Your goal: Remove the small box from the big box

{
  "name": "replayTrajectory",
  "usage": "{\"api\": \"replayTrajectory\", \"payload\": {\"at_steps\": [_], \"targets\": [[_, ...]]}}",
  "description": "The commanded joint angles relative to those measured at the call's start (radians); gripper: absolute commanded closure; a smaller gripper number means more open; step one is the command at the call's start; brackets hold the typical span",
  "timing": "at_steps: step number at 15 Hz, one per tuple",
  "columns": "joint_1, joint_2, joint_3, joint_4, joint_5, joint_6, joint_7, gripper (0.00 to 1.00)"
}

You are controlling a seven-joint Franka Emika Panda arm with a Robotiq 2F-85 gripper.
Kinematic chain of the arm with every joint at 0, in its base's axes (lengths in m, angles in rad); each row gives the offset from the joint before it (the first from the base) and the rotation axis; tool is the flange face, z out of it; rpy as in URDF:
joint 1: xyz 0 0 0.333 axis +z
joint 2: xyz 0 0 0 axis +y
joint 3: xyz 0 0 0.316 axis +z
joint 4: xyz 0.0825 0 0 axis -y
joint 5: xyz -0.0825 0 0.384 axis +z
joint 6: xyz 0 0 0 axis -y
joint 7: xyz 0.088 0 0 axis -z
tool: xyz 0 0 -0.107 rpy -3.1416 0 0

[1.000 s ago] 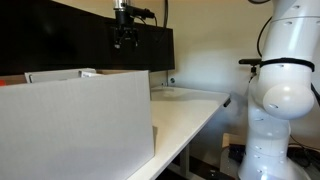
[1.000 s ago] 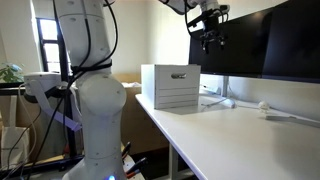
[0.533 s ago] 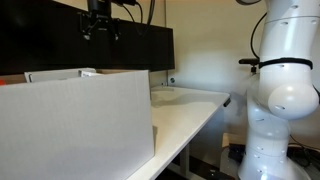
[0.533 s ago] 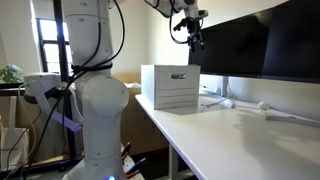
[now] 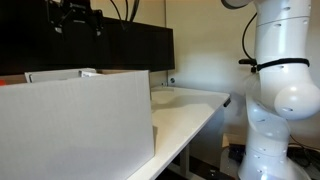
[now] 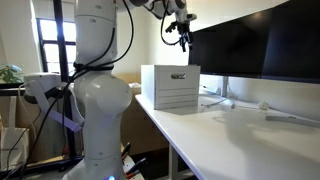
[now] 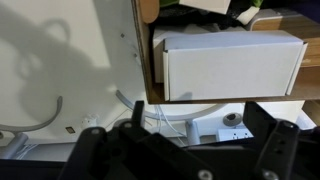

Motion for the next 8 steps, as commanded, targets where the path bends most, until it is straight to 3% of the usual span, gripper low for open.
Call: {"api": "replayTrajectory", "payload": {"at_steps": [1, 5, 8], "targets": [[0.059, 0.062, 0.019, 0.061, -0.069, -0.035, 0.114, 0.0], [0.143, 0.128, 0.029, 0.073, -0.156, -0.014, 0.328, 0.0], [0.199, 0.179, 0.028, 0.09, -0.153, -0.03, 0.5, 0.0]]}}
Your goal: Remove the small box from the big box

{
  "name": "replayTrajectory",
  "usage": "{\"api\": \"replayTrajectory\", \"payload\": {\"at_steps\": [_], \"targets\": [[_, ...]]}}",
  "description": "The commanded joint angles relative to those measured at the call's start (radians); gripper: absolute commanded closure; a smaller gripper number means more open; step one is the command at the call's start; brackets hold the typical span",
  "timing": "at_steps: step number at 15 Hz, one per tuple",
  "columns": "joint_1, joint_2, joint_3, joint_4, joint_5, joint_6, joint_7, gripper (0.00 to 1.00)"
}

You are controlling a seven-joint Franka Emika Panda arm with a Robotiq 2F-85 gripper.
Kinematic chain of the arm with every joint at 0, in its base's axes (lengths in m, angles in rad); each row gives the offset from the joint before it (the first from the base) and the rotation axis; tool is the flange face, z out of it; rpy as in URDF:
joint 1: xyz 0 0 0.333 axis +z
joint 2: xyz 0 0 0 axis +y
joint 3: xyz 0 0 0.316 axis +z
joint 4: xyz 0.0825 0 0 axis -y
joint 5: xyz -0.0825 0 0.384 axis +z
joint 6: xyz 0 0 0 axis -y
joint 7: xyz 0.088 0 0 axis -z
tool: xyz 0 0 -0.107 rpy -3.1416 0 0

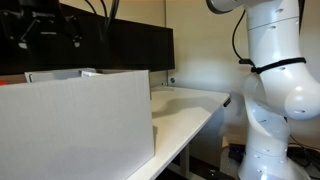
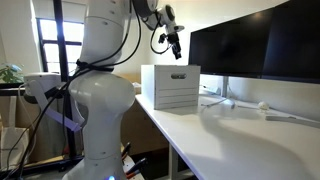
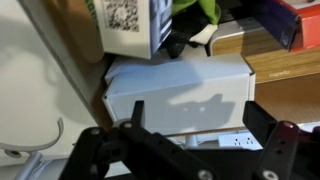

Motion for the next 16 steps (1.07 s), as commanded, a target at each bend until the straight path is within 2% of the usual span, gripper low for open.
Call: {"api": "replayTrajectory", "payload": {"at_steps": [1, 4, 8, 16], "targets": [[0.062, 0.065, 0.002, 0.042, -0.019, -0.028, 0.21, 0.0], [0.107, 0.095, -0.005, 0.065, -0.02, -0.049, 0.36, 0.0], [0.144, 0.123, -0.008, 0.119, -0.025, -0.091, 0.471, 0.0], [0.183, 0.113, -0.003, 0.186, -0.019, -0.224, 0.492, 0.0]]}}
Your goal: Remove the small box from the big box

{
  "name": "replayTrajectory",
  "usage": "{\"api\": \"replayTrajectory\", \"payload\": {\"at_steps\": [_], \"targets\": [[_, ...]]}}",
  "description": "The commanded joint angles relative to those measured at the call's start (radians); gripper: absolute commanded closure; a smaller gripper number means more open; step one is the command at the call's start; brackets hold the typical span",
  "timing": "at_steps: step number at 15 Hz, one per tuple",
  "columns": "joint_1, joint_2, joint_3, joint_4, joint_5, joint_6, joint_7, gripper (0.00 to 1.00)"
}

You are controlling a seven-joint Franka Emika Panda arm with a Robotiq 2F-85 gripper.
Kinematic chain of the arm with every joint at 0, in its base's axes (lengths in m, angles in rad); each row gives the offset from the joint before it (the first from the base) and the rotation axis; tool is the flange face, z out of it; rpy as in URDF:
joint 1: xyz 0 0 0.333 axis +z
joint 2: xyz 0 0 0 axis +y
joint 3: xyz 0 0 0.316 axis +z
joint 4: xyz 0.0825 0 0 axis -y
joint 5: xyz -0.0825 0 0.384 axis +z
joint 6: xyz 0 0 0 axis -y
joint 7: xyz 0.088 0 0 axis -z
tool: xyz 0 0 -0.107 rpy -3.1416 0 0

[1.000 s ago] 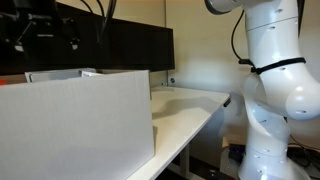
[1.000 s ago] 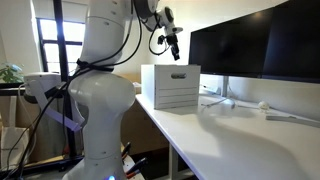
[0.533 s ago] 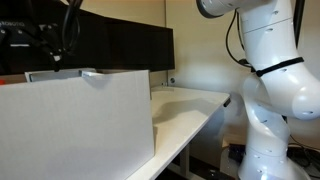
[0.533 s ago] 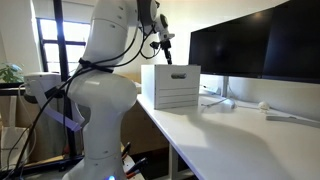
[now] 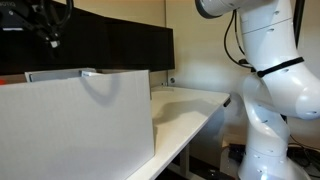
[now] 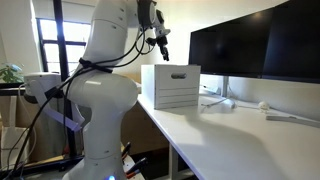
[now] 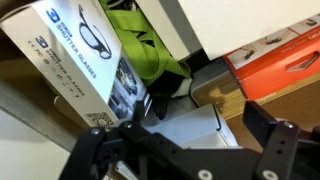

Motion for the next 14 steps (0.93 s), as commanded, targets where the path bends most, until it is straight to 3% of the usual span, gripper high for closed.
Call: {"api": "replayTrajectory", "payload": {"at_steps": [1, 14], "targets": [[0.01, -0.01, 0.001, 0.024, -0.002, -0.061, 0.003, 0.0], [-0.01, -0.034, -0.007, 0.011, 0.017, -0.052, -0.017, 0.0]]}}
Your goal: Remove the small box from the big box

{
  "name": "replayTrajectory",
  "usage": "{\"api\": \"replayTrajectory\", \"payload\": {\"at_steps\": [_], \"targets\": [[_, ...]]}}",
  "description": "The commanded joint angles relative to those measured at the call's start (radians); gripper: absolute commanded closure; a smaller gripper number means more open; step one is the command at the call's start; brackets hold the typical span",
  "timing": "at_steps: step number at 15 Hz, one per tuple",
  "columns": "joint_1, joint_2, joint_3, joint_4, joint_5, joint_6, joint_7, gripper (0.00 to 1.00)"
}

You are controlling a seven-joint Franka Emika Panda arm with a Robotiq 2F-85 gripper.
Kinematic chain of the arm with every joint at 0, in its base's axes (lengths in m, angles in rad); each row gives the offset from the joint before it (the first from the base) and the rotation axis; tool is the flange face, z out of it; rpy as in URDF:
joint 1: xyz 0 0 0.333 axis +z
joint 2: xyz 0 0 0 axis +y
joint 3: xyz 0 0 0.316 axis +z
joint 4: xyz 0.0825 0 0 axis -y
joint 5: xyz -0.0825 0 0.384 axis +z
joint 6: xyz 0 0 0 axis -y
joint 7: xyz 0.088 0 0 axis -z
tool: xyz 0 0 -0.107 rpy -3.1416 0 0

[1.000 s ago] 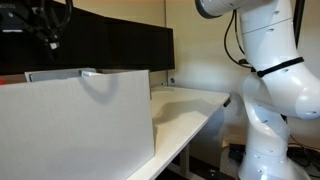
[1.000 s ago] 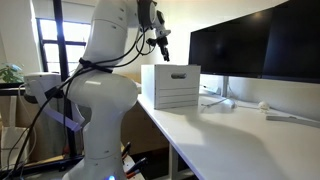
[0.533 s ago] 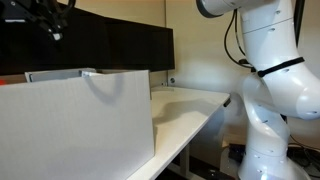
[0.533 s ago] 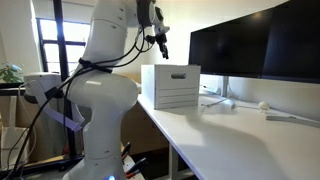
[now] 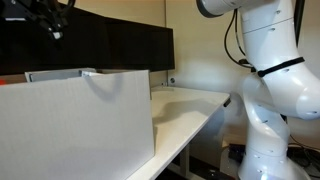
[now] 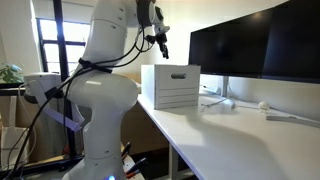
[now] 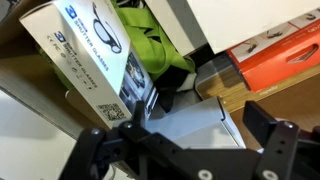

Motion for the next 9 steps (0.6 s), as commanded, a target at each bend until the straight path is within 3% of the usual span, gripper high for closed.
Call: {"api": "replayTrajectory", "payload": {"at_steps": [1, 9], "targets": [[-0.023, -0.03, -0.007, -0.023, 0.026, -0.013, -0.016, 0.0], [-0.059, -0.104, -0.021, -0.093, 0.142, -0.046, -0.033, 0.0]]}}
